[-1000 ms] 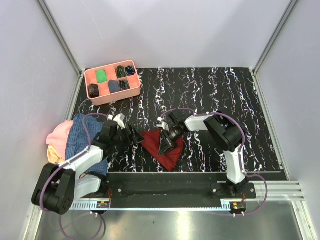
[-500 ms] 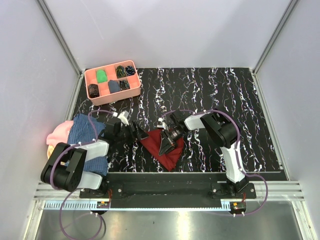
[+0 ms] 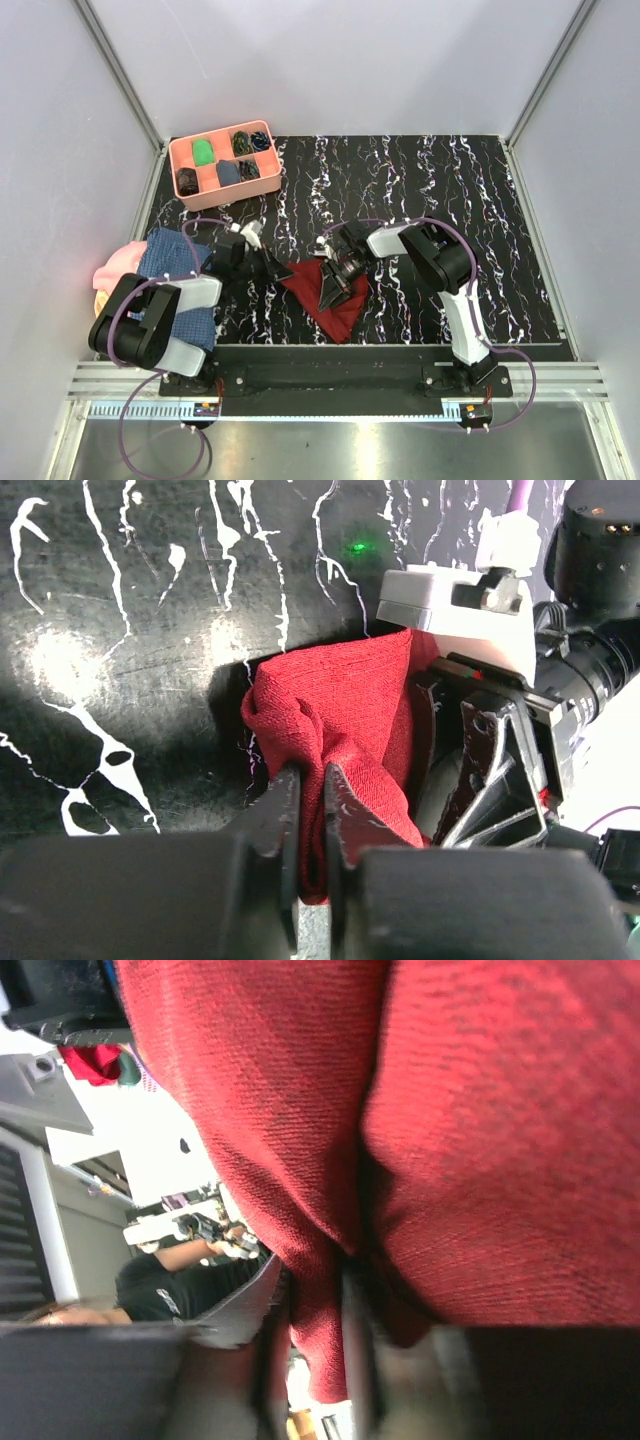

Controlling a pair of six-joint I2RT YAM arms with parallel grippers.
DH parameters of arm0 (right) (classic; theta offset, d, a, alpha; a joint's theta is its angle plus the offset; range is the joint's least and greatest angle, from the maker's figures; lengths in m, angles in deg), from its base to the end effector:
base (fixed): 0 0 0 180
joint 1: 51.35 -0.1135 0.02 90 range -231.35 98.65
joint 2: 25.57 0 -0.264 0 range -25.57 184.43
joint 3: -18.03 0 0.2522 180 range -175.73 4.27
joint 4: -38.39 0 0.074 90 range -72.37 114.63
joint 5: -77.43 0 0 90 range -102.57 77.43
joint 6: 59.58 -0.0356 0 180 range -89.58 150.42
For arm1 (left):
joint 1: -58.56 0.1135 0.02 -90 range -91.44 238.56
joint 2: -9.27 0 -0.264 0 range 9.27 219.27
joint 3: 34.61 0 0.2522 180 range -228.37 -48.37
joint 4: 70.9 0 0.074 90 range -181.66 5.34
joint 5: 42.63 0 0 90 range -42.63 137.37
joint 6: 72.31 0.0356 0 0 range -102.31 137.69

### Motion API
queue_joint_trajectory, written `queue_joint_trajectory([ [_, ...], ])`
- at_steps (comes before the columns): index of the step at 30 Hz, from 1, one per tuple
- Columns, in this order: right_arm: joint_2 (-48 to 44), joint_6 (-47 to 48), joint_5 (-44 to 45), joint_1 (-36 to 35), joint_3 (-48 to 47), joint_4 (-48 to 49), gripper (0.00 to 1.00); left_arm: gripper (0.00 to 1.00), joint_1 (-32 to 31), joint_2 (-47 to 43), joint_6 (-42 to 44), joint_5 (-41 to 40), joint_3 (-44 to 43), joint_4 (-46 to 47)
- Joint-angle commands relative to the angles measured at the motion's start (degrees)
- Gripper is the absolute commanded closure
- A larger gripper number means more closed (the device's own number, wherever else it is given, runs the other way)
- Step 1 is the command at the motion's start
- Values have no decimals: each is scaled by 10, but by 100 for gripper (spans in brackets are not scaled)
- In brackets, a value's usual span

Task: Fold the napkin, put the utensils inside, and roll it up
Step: Roll the napkin with the utensil

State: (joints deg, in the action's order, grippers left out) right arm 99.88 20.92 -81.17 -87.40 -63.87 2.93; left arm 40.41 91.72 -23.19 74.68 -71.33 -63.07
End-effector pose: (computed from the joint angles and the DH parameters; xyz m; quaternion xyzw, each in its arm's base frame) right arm 0.2817 0.2460 0.0694 0.2413 -0.7879 -0.5478 0.1442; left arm 0.2274 -0.0917 0.1297 -0.0704 0.8763 -0.3948 0.2669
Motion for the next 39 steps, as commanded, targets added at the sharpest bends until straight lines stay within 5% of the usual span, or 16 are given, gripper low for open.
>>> queue_joint_trajectory([
  [1, -27, 3, 86, 12, -23, -35, 55, 100, -7, -13, 12, -8, -30, -70],
  [5, -109, -6, 190, 15, -33, -55, 36, 100, -7, 0, 21, -39, -83, -198],
  [8, -184, -17, 313, 8, -28, -49, 32, 100, -7, 11, 25, -45, -109, -248],
  [14, -302, 12, 661, -146, 27, 38, 25, 100, -3, 43, 32, -32, -147, -299],
  [19, -313, 2, 855, -268, 69, 121, 23, 100, 6, 85, 42, -7, -176, -322],
  [26, -246, 47, 974, -371, 49, 140, 22, 100, 14, 98, 48, -2, -190, -336],
  [33, -199, 55, 996, -394, 34, 140, 26, 100, 18, 90, 48, -5, -183, -339],
  [39, -148, 33, 1026, -395, 24, 118, 43, 100, 21, 88, 50, -1, -184, -339],
])
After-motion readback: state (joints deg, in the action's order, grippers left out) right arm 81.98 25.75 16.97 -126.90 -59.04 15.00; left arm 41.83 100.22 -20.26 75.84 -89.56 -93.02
